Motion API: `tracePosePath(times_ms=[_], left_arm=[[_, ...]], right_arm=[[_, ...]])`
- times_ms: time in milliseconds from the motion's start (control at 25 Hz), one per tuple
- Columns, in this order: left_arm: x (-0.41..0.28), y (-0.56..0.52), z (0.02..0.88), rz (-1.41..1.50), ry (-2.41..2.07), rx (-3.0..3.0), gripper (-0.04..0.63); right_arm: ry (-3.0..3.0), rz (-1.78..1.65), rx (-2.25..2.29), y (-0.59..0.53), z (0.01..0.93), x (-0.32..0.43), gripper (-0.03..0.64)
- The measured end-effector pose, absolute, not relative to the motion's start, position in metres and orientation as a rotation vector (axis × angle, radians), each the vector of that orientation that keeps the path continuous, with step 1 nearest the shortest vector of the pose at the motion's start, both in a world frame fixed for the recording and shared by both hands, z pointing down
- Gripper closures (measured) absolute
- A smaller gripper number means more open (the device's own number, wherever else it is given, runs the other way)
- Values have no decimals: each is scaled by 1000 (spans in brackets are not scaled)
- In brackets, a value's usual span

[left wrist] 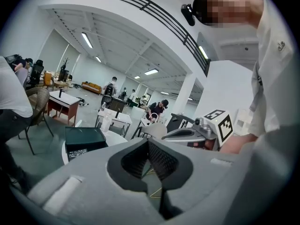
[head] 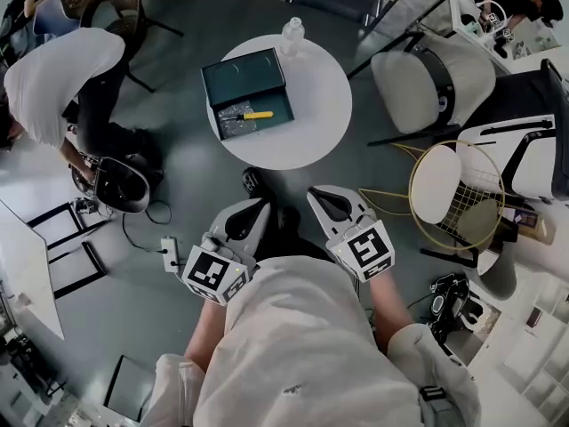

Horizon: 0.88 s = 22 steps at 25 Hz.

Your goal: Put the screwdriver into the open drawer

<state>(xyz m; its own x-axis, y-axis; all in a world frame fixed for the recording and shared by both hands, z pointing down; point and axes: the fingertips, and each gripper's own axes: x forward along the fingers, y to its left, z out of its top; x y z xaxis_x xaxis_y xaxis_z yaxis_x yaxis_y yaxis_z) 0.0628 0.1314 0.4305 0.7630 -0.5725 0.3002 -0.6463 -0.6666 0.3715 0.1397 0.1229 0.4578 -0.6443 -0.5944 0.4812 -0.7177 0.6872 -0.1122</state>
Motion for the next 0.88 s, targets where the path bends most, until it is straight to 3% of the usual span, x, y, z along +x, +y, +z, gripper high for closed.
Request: tracePosePath(times_ms=[440,880], left_arm=[[70,215,429,250,-1064,2442,584],[83,215,400,219,-1032,2534,584]], right_arm=[[-2726,486,1082,205,400,177,609],[-2844,436,1123,213,352,172,611]])
